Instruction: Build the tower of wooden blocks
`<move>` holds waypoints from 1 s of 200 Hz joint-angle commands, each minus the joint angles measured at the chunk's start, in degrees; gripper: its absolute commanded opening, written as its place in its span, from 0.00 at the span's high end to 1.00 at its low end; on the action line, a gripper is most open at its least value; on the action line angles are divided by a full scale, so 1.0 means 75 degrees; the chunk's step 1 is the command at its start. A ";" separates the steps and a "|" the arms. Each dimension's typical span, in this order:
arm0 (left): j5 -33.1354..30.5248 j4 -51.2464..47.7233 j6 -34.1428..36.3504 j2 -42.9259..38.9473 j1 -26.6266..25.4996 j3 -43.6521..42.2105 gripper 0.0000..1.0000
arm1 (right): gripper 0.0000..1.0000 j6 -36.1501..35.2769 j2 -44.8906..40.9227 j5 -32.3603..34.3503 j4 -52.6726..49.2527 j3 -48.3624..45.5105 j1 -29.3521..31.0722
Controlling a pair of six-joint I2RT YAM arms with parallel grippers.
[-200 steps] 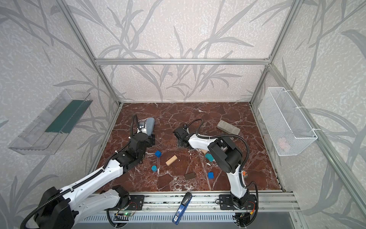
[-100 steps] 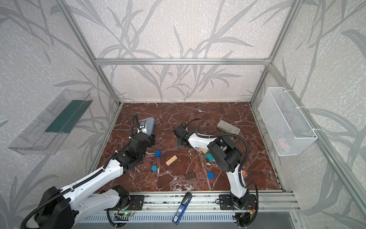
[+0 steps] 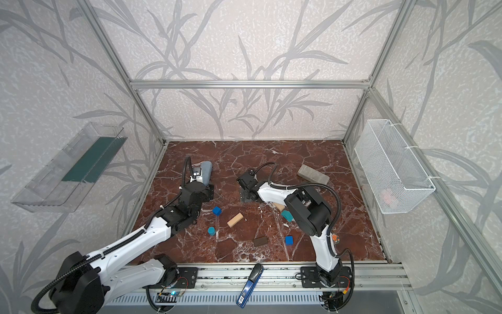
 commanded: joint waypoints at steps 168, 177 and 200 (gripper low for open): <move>0.0090 -0.0410 -0.0107 -0.0383 0.0001 0.0234 0.14 | 0.05 -0.0889 -0.2387 -0.1603 -0.0551 -0.0653 0.0009; 0.0120 -0.0448 -0.0088 -0.0463 0.0002 0.0235 0.14 | 0.07 -0.1146 -0.2519 -0.1759 -0.0730 -0.0655 0.0049; 0.0140 -0.0555 -0.0097 -0.0679 0.0009 0.0200 0.14 | 0.07 -0.1694 -0.2808 -0.2173 -0.1124 -0.0761 0.0198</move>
